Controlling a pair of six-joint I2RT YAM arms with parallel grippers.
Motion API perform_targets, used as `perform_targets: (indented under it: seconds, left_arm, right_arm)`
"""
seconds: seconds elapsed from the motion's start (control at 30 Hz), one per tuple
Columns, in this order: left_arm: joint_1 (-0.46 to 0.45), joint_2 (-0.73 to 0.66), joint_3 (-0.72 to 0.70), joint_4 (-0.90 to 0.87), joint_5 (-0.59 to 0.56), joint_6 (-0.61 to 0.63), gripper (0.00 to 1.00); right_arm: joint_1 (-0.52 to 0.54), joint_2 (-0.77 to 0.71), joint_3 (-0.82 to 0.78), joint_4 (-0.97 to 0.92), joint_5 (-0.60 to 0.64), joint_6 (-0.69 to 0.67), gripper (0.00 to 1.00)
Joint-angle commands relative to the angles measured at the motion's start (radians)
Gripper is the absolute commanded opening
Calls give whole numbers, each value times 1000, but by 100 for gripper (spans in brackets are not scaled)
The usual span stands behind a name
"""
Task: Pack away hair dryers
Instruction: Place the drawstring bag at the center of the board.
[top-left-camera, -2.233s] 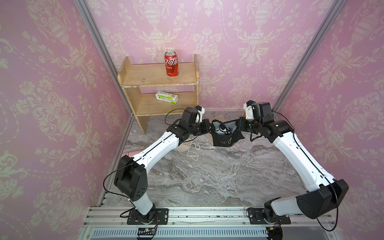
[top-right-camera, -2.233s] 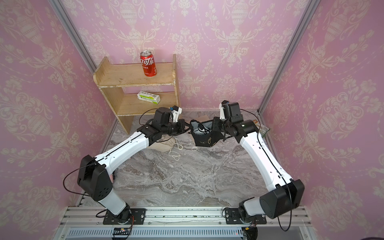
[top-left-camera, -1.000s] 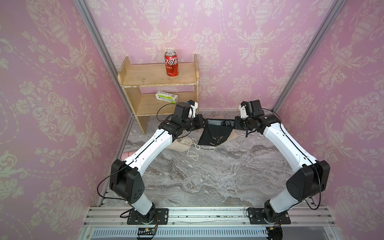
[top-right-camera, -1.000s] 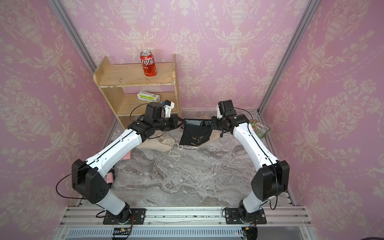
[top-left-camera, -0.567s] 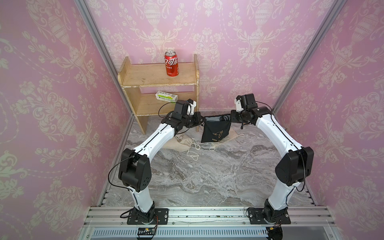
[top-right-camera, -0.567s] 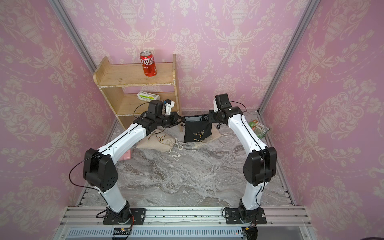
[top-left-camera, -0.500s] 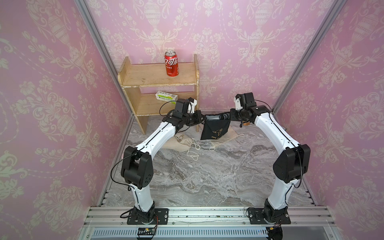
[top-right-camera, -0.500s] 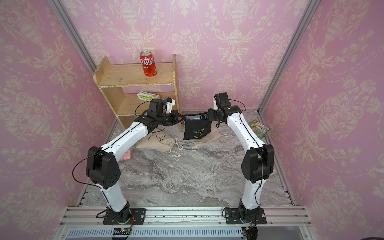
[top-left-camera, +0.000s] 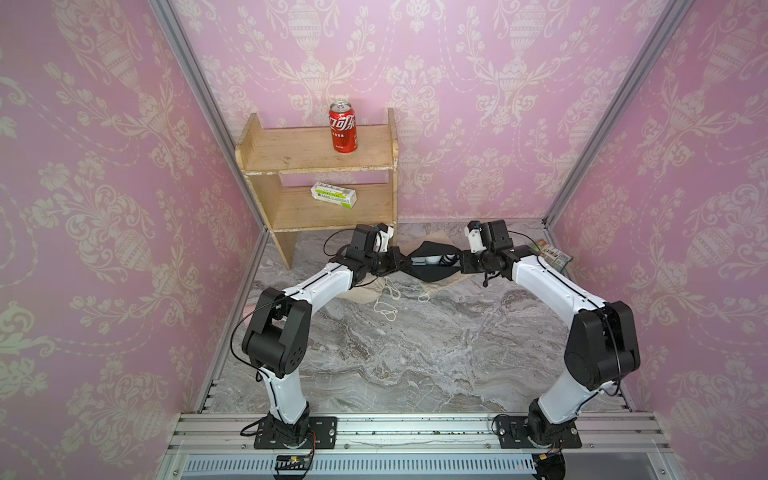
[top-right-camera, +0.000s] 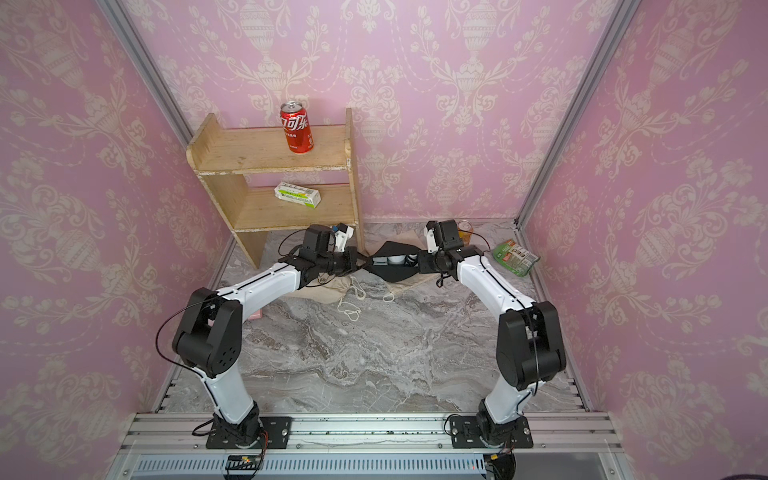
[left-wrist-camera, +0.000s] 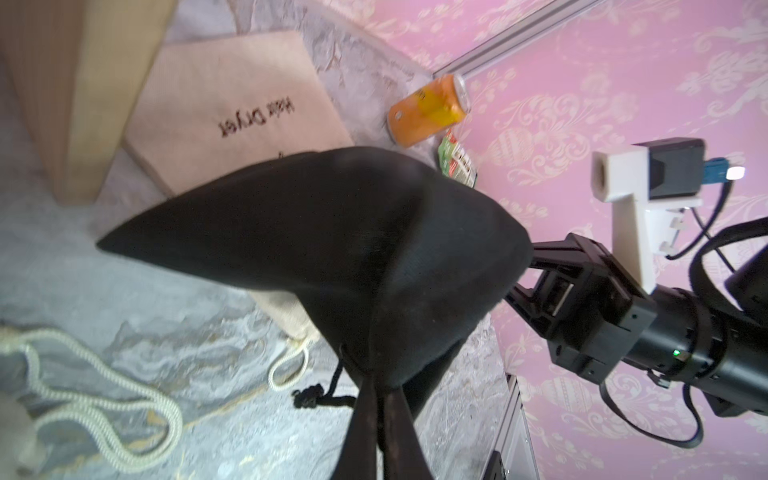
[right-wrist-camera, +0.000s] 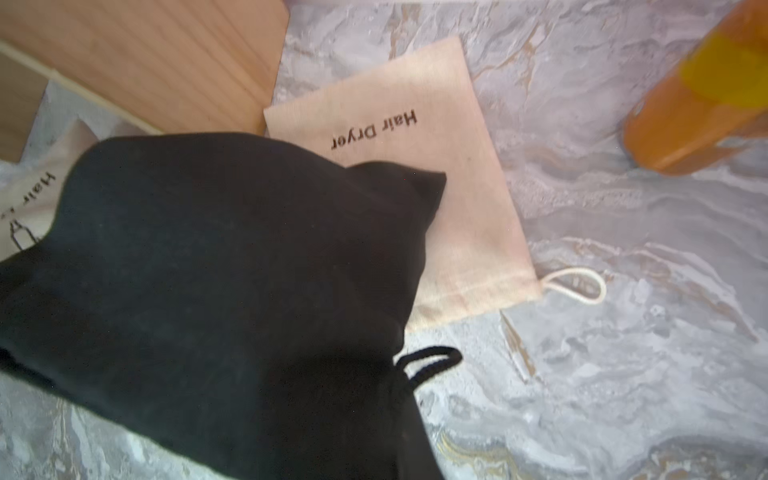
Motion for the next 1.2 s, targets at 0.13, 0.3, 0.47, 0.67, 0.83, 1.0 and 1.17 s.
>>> perform_targets:
  seconds: [0.13, 0.3, 0.47, 0.67, 0.83, 1.0, 1.17]
  left_arm:
    - [-9, -138, -217, 156, -8, -62, 0]
    - [-49, -154, -325, 209, -42, -94, 0]
    - [-79, -162, -417, 241, -65, -136, 0]
    - [-123, -199, -438, 73, -187, -132, 33]
    - [-138, -301, -391, -147, -292, -109, 61]
    - [-138, -378, -357, -285, -320, -42, 66]
    - [-140, -404, -359, -341, -283, 169, 65]
  right_arm:
    - [40, -190, -271, 118, 45, 88, 0]
    - [88, -227, -403, 144, 113, 170, 3]
    - [118, -237, -510, 168, 145, 240, 13]
    - [124, -279, -578, 163, 102, 298, 56]
    - [130, -406, -597, 108, 80, 320, 71]
    - [130, -567, -638, 89, 105, 351, 70]
    - [128, -649, -640, 100, 93, 337, 70]
